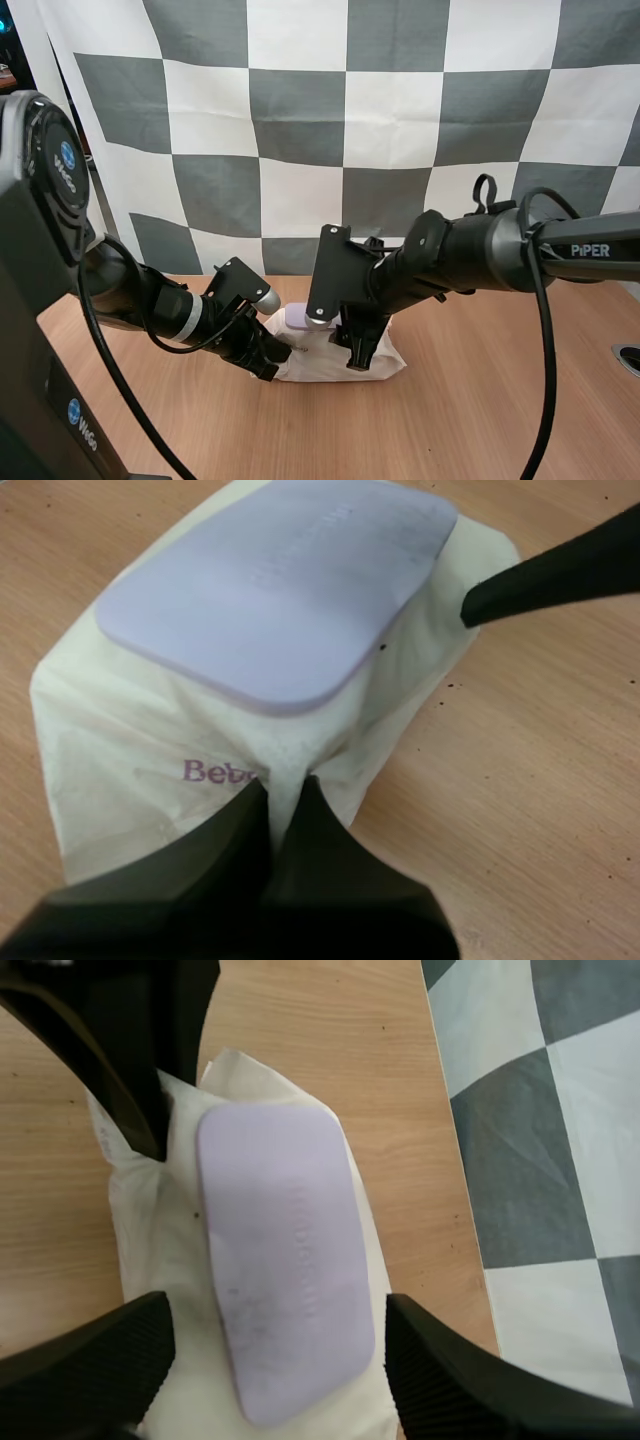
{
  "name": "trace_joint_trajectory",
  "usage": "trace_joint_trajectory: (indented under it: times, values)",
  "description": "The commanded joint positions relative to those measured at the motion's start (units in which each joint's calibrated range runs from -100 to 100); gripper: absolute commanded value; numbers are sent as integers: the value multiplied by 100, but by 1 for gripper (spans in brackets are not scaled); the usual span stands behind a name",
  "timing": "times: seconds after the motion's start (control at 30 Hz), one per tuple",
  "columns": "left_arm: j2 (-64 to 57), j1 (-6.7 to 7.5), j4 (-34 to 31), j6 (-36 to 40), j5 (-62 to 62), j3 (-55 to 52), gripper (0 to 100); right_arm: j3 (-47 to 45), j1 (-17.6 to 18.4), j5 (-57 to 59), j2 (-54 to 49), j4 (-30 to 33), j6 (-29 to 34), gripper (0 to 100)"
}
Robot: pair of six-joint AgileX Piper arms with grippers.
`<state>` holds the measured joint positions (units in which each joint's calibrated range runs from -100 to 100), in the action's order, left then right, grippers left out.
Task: Open the wet wipes lid
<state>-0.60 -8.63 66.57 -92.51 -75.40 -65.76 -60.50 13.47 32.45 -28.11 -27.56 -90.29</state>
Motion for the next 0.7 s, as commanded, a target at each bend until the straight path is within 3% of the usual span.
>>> trace_joint_trajectory:
  times: [0.0,0.5,0.53,0.67]
  values:
    - [4,-3,6,-74,2,4,0,8,106,-228,67,2,-2,100]
    - [4,-3,-87,-74,5,4,0,8,147,-802,359,10,-35,100]
    - [4,-3,-87,-74,5,4,0,8,147,-802,359,10,-35,98]
    - [4,-3,-87,-74,5,4,0,8,147,-802,359,10,-35,69]
